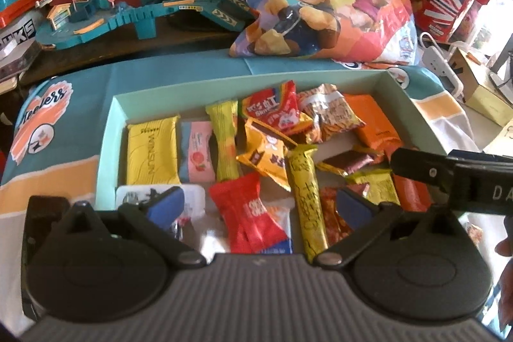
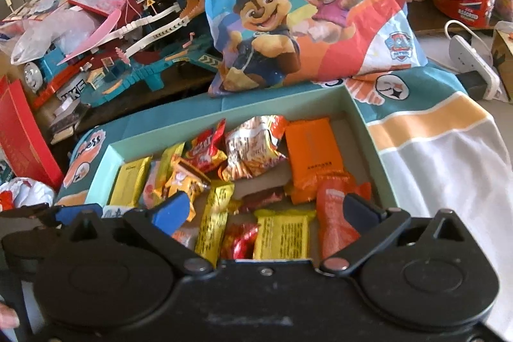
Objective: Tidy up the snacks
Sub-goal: 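Move both open tools back toward the remaining snacks on the cloth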
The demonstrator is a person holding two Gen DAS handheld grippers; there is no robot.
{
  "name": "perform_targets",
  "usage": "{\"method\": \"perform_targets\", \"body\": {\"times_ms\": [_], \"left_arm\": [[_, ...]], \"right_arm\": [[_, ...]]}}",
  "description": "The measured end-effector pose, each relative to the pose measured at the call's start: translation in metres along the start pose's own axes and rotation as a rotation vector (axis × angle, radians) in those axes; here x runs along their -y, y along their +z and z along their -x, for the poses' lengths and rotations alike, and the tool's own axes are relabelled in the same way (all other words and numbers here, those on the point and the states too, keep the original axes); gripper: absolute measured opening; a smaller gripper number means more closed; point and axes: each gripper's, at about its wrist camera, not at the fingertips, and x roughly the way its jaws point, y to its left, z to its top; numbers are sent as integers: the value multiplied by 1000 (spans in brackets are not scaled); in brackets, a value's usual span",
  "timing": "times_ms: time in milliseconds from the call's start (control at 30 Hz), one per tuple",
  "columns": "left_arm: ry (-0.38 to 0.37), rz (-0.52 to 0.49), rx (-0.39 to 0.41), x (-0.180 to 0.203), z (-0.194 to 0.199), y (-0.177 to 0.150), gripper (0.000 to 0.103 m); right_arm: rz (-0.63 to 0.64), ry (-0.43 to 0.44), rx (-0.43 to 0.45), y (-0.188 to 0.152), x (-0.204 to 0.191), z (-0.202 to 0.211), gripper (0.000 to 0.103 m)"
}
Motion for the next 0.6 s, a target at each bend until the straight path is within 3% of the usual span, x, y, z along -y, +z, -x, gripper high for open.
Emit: {"method": "perform_targets", "body": {"times_ms": [400,600], "left_arm": [[-48,-102,-41,20,51,-76,103],[-98,-232,-109,24,63,-127,103]], "right_arm": [[-72,-31,-37,-56,26,57,103],[-94,-21,-73,-88,31,74,103]]}}
